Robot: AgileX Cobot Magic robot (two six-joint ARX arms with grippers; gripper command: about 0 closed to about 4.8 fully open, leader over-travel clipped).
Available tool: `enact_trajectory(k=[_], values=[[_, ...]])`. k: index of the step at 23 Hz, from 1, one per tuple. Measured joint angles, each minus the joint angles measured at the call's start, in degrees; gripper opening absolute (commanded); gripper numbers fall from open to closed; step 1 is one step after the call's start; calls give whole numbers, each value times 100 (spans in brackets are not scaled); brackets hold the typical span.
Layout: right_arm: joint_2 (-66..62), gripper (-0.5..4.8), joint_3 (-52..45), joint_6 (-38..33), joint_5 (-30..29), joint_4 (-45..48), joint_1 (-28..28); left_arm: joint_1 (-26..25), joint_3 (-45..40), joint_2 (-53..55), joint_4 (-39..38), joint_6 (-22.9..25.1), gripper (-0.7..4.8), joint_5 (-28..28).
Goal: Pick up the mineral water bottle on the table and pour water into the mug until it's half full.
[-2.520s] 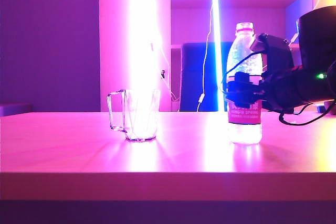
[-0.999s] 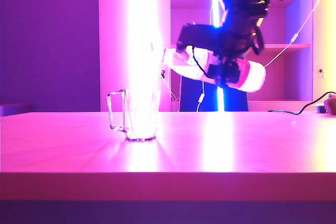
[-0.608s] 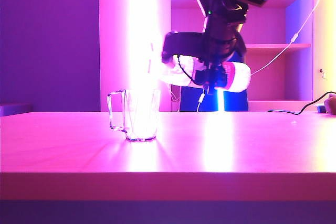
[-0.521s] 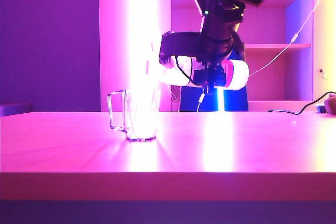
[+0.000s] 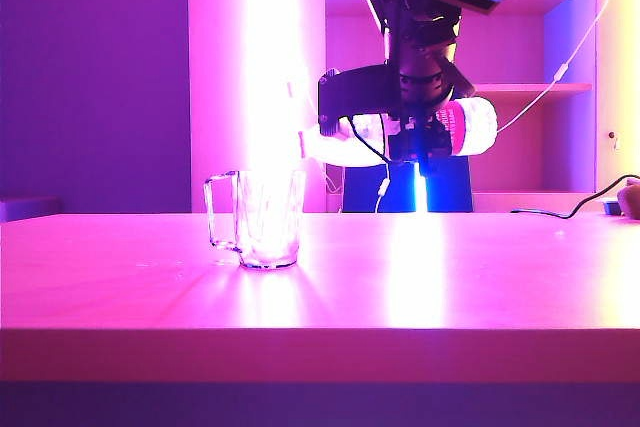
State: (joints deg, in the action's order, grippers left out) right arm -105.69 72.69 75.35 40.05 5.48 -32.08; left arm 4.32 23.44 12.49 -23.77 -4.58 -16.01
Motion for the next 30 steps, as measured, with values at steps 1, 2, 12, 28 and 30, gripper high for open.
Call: enact_trajectory(k=[1, 2, 12, 28, 30], values=[[0, 283, 0, 15, 20, 0, 0, 0, 0, 0, -2, 0, -5, 0], [0, 283, 0, 63, 61, 2, 0, 0, 0, 0, -2, 0, -5, 0], [2, 283, 0, 581, 345, 219, -74, 0, 0, 0, -2, 0, -5, 0], [4, 283, 0, 938, 496, 516, -170, 0, 0, 0, -11, 0, -5, 0], [4, 283, 2, 938, 553, 520, -173, 0, 0, 0, -11, 0, -4, 0]])
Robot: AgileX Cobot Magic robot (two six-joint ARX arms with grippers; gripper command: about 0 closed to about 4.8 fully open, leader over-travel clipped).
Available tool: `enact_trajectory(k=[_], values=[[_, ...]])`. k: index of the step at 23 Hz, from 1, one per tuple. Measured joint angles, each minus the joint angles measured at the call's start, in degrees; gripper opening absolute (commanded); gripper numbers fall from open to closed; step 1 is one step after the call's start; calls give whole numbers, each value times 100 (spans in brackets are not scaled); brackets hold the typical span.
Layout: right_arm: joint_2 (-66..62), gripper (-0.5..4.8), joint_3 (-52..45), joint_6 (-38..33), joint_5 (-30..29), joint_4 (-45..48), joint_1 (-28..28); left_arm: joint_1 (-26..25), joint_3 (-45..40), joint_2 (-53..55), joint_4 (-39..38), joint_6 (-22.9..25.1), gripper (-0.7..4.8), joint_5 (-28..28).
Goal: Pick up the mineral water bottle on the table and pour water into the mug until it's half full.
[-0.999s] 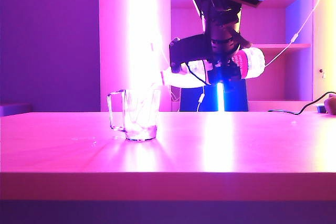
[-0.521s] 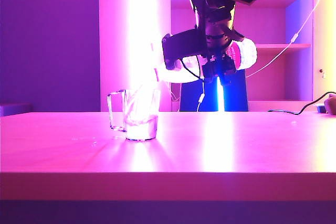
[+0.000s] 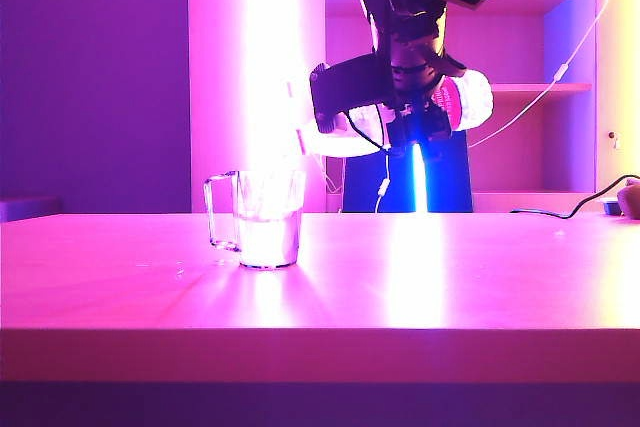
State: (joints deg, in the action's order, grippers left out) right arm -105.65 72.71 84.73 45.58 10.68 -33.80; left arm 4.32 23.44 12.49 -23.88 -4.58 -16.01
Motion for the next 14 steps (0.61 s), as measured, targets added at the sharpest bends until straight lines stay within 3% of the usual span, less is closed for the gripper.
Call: enact_trajectory(k=[3, 5, 12, 14], values=[[0, 283, 0, -28, 48, 13, 0, 0, 0, 0, 0, 0, -5, 0], [2, 283, -2, -518, -35, 11, 0, 0, 0, 0, 0, 0, -5, 0], [4, 283, -11, -4162, -960, -894, -9, 0, 0, 0, 0, 0, -5, 0], [4, 283, -11, -5670, -1255, -883, 15, 0, 0, 0, 0, 0, -5, 0]])
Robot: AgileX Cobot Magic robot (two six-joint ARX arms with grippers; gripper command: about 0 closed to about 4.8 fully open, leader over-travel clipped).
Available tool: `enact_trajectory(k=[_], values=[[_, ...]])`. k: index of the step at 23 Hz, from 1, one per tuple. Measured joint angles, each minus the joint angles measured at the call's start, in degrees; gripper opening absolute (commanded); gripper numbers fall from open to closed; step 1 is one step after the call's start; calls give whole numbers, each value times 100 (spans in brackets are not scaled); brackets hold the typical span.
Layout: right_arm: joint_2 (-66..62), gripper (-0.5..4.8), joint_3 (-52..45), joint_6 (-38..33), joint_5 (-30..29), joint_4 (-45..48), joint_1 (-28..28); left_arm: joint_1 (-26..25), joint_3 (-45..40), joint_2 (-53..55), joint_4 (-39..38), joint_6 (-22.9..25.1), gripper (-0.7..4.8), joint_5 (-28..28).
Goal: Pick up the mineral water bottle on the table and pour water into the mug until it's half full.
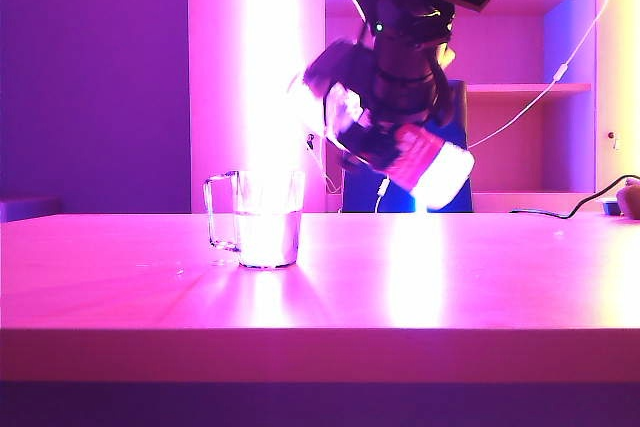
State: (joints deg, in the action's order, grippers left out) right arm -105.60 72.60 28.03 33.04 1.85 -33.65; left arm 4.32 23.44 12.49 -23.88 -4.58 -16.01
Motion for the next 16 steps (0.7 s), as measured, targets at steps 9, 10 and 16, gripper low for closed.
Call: enact_trajectory(k=[9, 10, 16], values=[[262, 283, -2367, -2216, -979, 3676, 214, 0, -2, -2, -7, 225, -4, -2], [293, 283, -2811, -2337, -1067, 4656, 247, 0, -2, -2, -17, 229, -5, 0], [291, 286, -3552, -3143, -1250, 6164, 726, 0, -4, -2, -20, 238, -5, 0]])
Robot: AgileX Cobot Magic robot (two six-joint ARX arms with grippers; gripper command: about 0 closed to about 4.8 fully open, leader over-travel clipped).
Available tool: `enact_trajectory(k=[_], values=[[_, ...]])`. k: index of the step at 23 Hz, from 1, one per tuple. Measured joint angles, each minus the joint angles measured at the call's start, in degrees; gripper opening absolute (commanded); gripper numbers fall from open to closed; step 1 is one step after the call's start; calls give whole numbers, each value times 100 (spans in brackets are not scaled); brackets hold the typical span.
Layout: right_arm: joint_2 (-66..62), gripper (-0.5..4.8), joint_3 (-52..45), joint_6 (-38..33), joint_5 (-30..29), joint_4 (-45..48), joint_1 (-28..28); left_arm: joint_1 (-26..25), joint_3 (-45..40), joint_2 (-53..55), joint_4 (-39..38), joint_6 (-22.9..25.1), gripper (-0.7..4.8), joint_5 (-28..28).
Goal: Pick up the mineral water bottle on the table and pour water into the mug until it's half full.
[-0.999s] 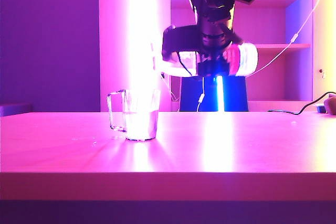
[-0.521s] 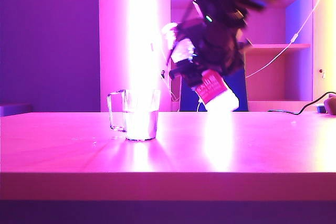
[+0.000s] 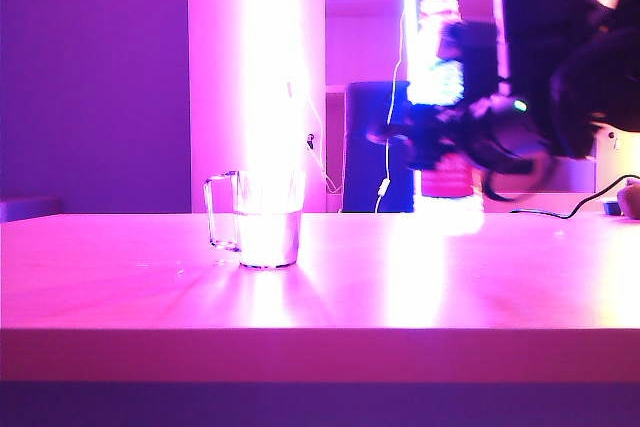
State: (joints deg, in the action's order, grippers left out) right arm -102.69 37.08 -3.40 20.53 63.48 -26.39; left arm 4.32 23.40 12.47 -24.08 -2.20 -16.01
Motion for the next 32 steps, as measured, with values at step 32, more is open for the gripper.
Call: enact_trajectory(k=[32], values=[[2577, 479, -2258, -240, -258, -597, 184, 2, 37, -1246, 581, -400, -5, 1311]])
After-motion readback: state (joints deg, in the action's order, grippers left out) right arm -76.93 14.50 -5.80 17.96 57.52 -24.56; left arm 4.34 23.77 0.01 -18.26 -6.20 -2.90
